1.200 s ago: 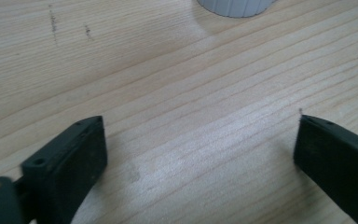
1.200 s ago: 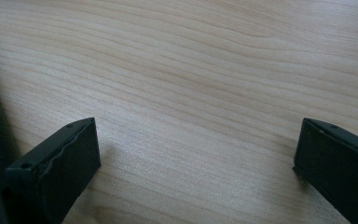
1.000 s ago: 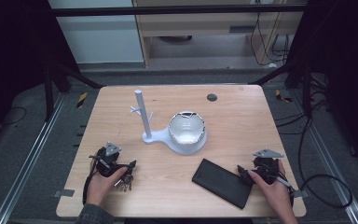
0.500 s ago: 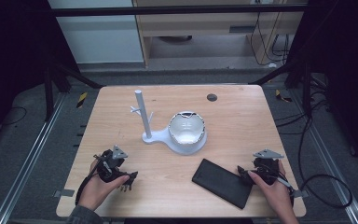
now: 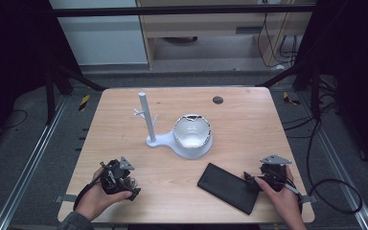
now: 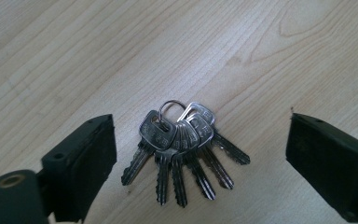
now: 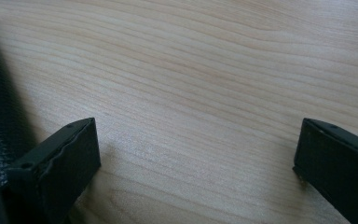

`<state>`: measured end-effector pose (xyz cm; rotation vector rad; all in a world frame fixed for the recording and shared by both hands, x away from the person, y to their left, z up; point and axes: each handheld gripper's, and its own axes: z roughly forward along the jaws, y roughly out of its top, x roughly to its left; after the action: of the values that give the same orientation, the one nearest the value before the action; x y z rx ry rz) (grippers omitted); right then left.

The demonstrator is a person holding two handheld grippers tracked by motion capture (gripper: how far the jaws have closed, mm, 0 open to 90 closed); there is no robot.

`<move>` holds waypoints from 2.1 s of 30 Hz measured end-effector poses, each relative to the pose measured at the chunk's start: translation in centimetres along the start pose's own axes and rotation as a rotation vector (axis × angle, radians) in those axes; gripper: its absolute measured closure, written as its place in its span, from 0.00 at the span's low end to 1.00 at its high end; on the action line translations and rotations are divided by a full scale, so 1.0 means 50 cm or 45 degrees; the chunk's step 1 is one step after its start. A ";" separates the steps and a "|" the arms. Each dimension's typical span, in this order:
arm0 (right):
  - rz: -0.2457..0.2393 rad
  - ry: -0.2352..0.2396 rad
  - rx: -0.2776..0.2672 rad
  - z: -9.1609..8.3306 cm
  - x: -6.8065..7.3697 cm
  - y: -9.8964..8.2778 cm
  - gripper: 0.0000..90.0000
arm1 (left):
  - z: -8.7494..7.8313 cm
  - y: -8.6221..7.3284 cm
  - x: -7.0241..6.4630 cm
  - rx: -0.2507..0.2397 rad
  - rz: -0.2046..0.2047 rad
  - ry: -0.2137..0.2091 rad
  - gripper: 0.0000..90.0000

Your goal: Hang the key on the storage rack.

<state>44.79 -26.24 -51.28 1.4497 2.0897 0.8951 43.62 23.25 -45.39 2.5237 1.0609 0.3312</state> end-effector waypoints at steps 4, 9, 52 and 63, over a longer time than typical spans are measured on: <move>-0.013 -0.007 -0.004 0.001 -0.001 -0.001 0.00 | -0.004 -0.003 0.006 0.010 -0.019 0.017 0.19; -0.012 -0.005 -0.003 0.001 -0.001 -0.001 0.00 | -0.007 -0.006 0.010 0.043 0.001 -0.014 0.32; -0.017 0.001 -0.004 -0.001 0.003 -0.003 0.00 | 0.006 -0.013 0.071 0.183 -0.024 -0.048 0.93; -0.005 0.005 -0.002 -0.002 0.005 -0.003 0.00 | 0.016 -0.020 0.073 0.192 -0.002 -0.011 0.94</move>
<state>44.53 -26.09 -51.30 1.4434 2.0937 0.8982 45.75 26.34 -46.29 2.6540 1.1231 0.2475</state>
